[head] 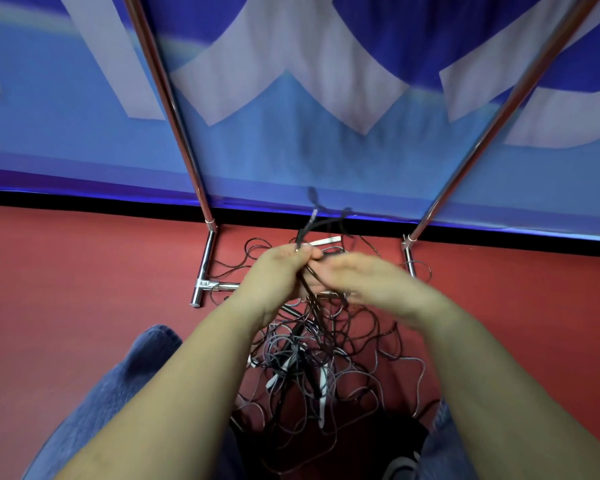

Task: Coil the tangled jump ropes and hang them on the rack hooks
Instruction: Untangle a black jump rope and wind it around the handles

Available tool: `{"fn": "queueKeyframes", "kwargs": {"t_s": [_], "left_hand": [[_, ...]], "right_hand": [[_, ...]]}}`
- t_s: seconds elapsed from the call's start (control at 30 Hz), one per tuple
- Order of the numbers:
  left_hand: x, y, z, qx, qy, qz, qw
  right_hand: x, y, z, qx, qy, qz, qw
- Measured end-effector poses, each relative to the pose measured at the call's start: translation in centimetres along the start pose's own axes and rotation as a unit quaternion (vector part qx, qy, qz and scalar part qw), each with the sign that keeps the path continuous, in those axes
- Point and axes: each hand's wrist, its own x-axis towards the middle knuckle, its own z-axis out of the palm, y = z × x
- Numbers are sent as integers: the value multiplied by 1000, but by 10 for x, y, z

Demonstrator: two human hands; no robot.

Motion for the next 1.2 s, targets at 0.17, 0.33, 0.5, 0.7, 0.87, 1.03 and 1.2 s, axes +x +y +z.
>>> {"fn": "queueKeyframes", "kwargs": {"t_s": [0.17, 0.33, 0.5, 0.7, 0.87, 1.03, 1.2], "left_hand": [[2, 6, -7, -150, 78, -5, 986], [4, 13, -11, -255, 103, -6, 961], [2, 15, -11, -182, 69, 18, 981], [-5, -5, -6, 184, -58, -37, 980], [-7, -5, -2, 251, -161, -90, 950], [-9, -7, -3, 317, -119, -14, 941], [1, -6, -3, 71, -23, 16, 997]], "right_hand": [[6, 18, 24, -123, 5, 32, 992], [11, 19, 28, -235, 36, 84, 968], [10, 8, 28, -10, 72, 79, 994], [0, -17, 10, 351, 100, 42, 930], [0, -15, -12, 545, 195, 9, 815], [-1, -15, -23, 588, 239, -9, 773], [4, -13, -13, 368, 163, 40, 914]]}}
